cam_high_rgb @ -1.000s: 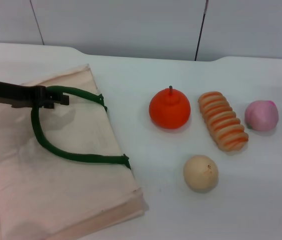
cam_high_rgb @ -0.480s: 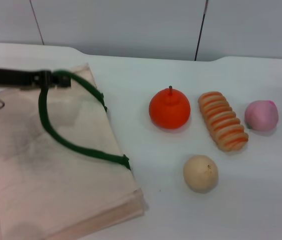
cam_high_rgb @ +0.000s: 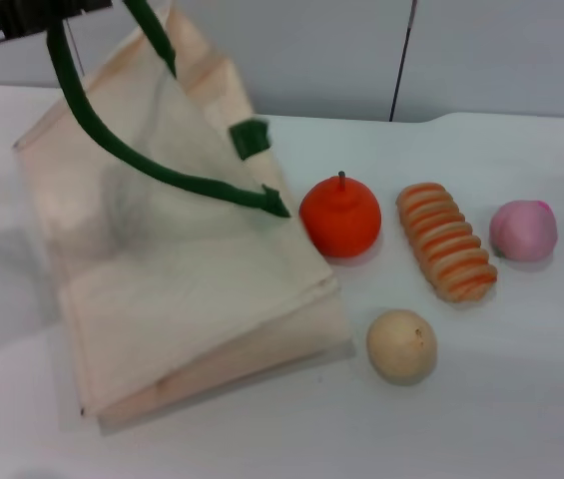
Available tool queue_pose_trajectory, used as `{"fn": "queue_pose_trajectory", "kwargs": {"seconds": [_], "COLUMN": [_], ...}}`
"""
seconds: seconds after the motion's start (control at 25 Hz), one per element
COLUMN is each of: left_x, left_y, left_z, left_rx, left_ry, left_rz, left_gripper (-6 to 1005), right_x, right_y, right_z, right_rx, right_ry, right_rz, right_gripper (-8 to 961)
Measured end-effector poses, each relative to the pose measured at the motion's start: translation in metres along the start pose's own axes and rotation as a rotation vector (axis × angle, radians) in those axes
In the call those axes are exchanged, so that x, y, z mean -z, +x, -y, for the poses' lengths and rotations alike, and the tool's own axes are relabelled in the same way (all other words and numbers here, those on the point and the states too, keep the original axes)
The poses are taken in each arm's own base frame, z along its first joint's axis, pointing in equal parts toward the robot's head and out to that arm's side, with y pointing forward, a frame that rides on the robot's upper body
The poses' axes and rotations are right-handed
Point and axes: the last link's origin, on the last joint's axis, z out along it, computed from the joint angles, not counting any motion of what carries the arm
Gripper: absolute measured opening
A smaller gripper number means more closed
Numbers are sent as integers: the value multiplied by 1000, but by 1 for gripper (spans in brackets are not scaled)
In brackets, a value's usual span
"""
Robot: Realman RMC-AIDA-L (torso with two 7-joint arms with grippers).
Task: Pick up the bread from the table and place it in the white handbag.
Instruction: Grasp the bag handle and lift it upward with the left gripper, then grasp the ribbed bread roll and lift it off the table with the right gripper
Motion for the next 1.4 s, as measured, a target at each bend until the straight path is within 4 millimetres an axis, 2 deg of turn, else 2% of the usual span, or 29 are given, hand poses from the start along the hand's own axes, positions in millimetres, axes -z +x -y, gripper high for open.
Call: {"fn": "queue_pose_trajectory", "kwargs": {"seconds": [0.08,0.24,0.36,0.52,0.8,1.0,1.16,1.28,1.4], "left_x": [6,7,8,12,16,18,17,16,15], "left_y": [7,11,12,9,8,6,6,6,7], "left_z": [-12,-18,-21,-23,-22,-21,-21,-21,-21], "left_rx": [-31,-38,-30,-11,6,12,15,17,17], "left_ry": [-80,-126,-147,-158,-154,-147,-146,-144,-144], "left_rz": [-5,0,3,16,20,26,29,29,29], "left_gripper": [1,2,3,3,4,5,6,7,7], "right_x": [0,2,1,-1,3,8,11,8,-2], "right_y": [0,0,1,1,-7,-12,-3,0,6], "right_z": [3,7,2,-10,-12,-29,-47,-56,-56], "right_rx": [-32,-58,-75,-95,-70,0,74,106,120], "right_ry": [-5,-28,-73,-209,-417,-640,-780,-818,-763], "right_rz": [-10,-38,-55,-120,-263,-380,-501,-536,-578], "right_gripper": [879,880,881,882,883,884,883,882,882]}}
